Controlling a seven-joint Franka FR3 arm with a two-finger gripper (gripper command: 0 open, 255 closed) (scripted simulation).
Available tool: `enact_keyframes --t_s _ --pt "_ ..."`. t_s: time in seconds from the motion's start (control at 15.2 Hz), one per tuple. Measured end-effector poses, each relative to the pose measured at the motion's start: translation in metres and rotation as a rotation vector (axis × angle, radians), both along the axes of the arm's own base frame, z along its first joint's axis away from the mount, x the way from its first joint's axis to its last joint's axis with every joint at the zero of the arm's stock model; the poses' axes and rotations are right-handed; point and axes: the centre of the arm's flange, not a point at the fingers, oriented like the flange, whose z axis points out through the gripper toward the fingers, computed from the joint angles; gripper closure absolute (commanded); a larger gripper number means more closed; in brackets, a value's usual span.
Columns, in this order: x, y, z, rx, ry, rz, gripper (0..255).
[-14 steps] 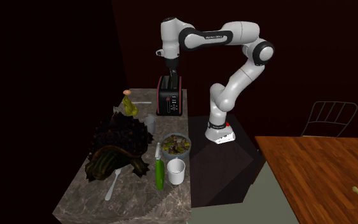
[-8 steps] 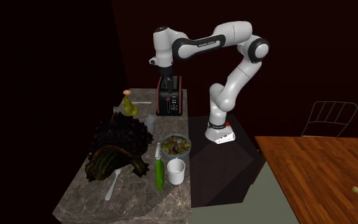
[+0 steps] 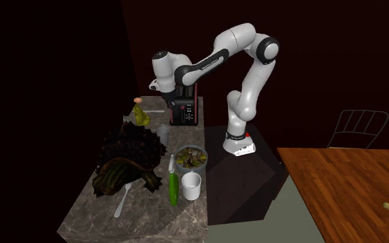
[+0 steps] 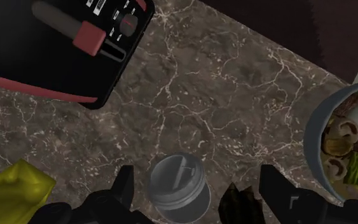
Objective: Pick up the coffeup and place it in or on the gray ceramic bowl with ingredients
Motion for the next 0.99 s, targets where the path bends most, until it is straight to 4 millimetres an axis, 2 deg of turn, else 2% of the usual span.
enact_keyframes --t_s 0.13,0.53,0.59,0.99 --pt "0.017 0.017 -0.019 -0.017 0.01 0.054 0" --pt "0.052 0.053 -0.088 -0.067 0.043 0.216 0" --pt "0.055 0.057 -0.094 -0.071 0.046 0.229 0" --pt "0.054 0.051 -0.127 -0.074 0.048 0.242 0"
